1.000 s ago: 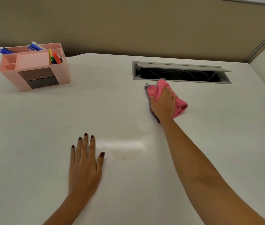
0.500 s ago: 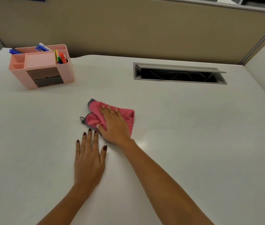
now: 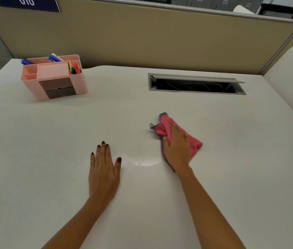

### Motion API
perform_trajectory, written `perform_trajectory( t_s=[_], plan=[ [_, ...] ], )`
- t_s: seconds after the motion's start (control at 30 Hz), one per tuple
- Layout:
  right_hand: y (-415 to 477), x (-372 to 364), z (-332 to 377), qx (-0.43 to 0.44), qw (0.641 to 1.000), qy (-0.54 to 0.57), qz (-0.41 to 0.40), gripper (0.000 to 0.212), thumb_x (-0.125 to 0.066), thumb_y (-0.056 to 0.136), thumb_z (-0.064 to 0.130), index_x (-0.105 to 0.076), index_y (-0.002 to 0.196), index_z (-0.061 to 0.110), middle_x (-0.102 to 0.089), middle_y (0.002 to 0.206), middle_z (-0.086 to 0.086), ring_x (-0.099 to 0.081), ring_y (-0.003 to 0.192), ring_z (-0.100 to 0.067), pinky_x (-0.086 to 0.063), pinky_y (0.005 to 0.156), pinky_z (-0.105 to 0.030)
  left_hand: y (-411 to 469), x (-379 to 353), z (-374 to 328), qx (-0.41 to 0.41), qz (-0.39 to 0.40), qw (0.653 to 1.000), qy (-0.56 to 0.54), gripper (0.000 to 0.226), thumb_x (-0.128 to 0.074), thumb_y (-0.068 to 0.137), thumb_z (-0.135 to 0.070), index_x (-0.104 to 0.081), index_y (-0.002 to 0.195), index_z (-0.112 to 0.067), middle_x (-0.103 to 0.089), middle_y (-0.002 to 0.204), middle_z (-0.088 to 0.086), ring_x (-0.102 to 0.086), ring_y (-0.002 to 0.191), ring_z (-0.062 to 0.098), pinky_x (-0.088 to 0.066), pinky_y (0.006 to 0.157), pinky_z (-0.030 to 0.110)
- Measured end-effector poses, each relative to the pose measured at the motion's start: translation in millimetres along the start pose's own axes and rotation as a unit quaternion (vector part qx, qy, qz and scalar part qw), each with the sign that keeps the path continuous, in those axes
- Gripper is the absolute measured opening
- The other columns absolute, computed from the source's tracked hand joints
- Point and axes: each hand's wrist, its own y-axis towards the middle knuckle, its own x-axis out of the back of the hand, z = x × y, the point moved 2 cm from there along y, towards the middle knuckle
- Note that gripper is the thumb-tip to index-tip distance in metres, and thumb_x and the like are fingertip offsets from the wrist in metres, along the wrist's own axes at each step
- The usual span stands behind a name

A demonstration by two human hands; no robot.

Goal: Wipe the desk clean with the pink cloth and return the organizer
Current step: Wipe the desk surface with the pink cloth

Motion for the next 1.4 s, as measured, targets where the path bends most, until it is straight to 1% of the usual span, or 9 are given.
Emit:
perform_trajectory(
  t_s=[0.1,0.2,0.47,0.6,0.8,0.93,1.13,1.27,1.4],
  plan=[
    [4,17,-30,-0.139,0.989,0.003,-0.048,0.057,-0.045,0.096,0.031,-0.026,0.146,0.012,-0.034,0.151,-0.011,-0.027,0.139,-0.03,-0.02,0.117,-0.043,0,-1,0,-0.001,0.0,1.0,0.005,0.079,-0.001,0.09,-0.053,-0.017,0.15,-0.004,-0.015,0.16,0.009,-0.009,0.149,0.02,-0.002,0.121,0.034],
    [1,17,-29,-0.178,0.982,0.009,-0.069,0.057,-0.045,0.096,0.027,-0.025,0.146,0.008,-0.032,0.151,-0.014,-0.024,0.141,-0.031,-0.016,0.118,-0.043,-1,-3,0,-0.003,-0.004,1.0,0.018,0.079,0.001,0.09,-0.053,-0.017,0.149,-0.003,-0.016,0.159,0.01,-0.01,0.149,0.022,-0.004,0.122,0.036],
    [-56,-30,70,0.075,0.997,0.019,0.028,0.056,-0.039,0.097,0.029,-0.023,0.148,0.011,-0.029,0.153,-0.01,-0.021,0.143,-0.021,-0.005,0.12,-0.034,0,-2,0,0.0,-0.034,0.998,-0.055,0.067,-0.01,0.096,-0.048,-0.016,0.15,-0.009,-0.016,0.16,0.007,-0.01,0.148,0.019,-0.008,0.122,0.037],
    [-83,-54,131,0.194,0.975,0.053,0.097,0.053,-0.025,0.1,0.032,-0.019,0.148,0.012,-0.023,0.156,-0.007,-0.016,0.145,-0.02,0.0,0.12,-0.034,-4,10,5,0.057,-0.11,0.958,-0.26,0.059,-0.018,0.096,-0.041,-0.018,0.15,-0.018,-0.015,0.16,-0.002,-0.006,0.147,0.006,-0.012,0.12,0.034],
    [-101,-69,178,0.314,0.928,0.091,0.181,0.052,-0.038,0.099,0.028,-0.025,0.147,0.013,-0.029,0.154,-0.005,-0.019,0.144,-0.019,-0.002,0.121,-0.034,-21,28,54,0.168,-0.196,0.913,-0.317,0.051,-0.021,0.097,-0.032,-0.035,0.143,-0.016,-0.027,0.156,0.0,-0.019,0.145,0.012,-0.021,0.119,0.037],
    [-107,-67,189,0.346,0.883,0.181,0.259,0.056,-0.061,0.079,-0.002,-0.05,0.132,0.013,-0.054,0.136,-0.007,-0.041,0.133,-0.022,-0.021,0.118,-0.035,-33,44,83,0.173,-0.238,0.9,-0.32,0.043,-0.023,0.1,-0.023,-0.04,0.14,-0.018,-0.034,0.153,0.001,-0.023,0.144,0.015,-0.021,0.119,0.044],
    [-95,-39,161,0.373,0.835,0.221,0.34,0.063,-0.047,0.049,-0.014,-0.07,0.102,0.013,-0.071,0.109,-0.005,-0.06,0.108,-0.024,-0.041,0.101,-0.043,-47,59,99,0.16,-0.209,0.9,-0.346,0.043,-0.02,0.103,-0.026,-0.041,0.14,-0.02,-0.036,0.152,-0.001,-0.028,0.14,0.004,-0.018,0.115,0.025],
    [-88,-20,135,0.372,0.847,0.212,0.314,0.052,-0.036,0.038,0.0,-0.068,0.077,0.012,-0.074,0.086,-0.002,-0.065,0.088,-0.022,-0.046,0.088,-0.042,-50,60,97,0.15,-0.188,0.918,-0.317,0.049,-0.018,0.099,-0.038,-0.041,0.14,-0.023,-0.035,0.152,-0.005,-0.027,0.14,0.004,-0.016,0.121,0.042],
    [-74,-5,104,0.313,0.899,0.198,0.233,0.04,-0.037,0.038,0.004,-0.064,0.067,0.014,-0.07,0.073,0.002,-0.06,0.074,-0.016,-0.044,0.077,-0.034,-49,60,96,0.15,-0.182,0.931,-0.279,0.049,-0.018,0.101,-0.036,-0.042,0.139,-0.02,-0.037,0.152,-0.003,-0.027,0.143,0.011,-0.011,0.122,0.038]
  ],
)
